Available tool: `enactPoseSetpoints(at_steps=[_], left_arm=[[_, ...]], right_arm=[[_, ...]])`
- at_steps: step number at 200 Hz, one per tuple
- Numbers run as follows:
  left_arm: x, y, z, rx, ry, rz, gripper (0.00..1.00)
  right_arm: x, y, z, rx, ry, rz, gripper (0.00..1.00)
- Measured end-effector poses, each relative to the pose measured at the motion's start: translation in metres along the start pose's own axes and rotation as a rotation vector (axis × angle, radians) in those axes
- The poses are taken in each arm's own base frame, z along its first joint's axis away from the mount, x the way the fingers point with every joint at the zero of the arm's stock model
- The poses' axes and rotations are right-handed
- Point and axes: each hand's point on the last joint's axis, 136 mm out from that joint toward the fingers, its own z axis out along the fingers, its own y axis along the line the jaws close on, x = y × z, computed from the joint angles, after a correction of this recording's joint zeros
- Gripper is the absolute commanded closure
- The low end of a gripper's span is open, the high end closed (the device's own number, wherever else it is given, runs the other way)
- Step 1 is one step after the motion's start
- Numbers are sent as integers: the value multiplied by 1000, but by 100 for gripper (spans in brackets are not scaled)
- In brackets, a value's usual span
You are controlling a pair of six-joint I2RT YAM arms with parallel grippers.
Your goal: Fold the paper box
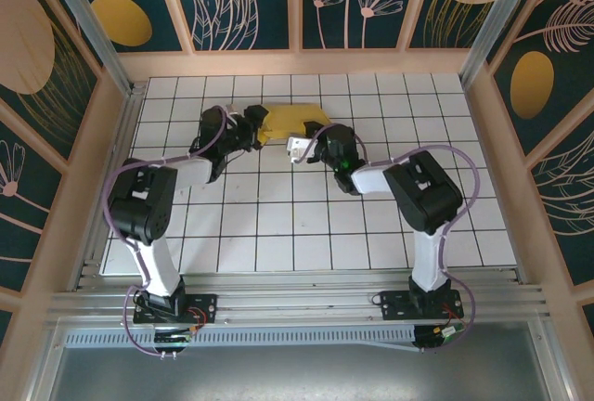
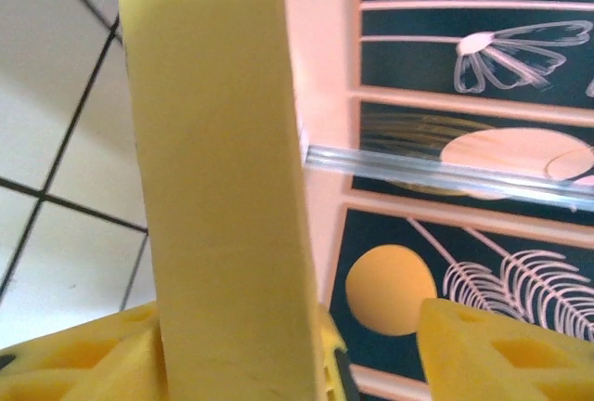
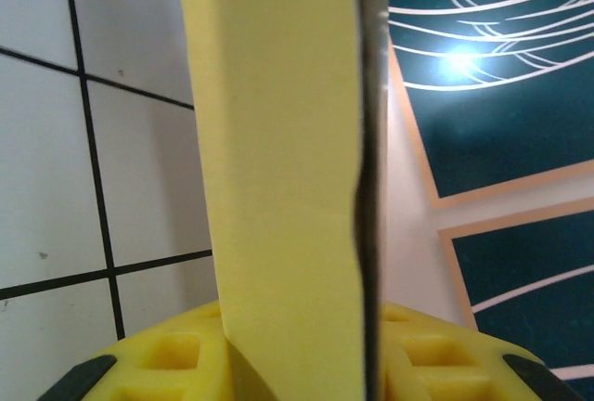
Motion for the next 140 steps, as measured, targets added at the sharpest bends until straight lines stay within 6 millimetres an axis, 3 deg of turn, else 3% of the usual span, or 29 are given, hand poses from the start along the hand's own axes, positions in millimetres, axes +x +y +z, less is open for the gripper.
enactPoseSetpoints(at_steps=[23, 45, 60, 75, 90, 102, 122, 140], left_arm=[[-22, -46, -25, -2, -122, 190, 28], [-53, -130, -68, 25, -337, 505, 28], [-54, -177, -107, 43, -466, 699, 28], [-44, -204, -137, 51, -533, 863, 27], [-30, -211, -149, 54, -520, 1010, 25], [-17, -206, -146, 57, -456, 1115, 24], [6, -173, -128, 48, -273, 1250, 23], [19, -139, -112, 30, -124, 1318, 24]], right_arm=[[-10, -21, -22, -52, 15, 30, 68], [-8, -30, -43, -194, 68, 74, 67], [-3, -39, -51, -298, 131, 105, 65], [-1, -47, -63, -405, 202, 136, 64], [-8, -59, -73, -496, 250, 172, 64], [-17, -70, -77, -547, 268, 208, 62], [-27, -72, -85, -639, 284, 276, 60], [-28, -57, -93, -736, 313, 333, 60]])
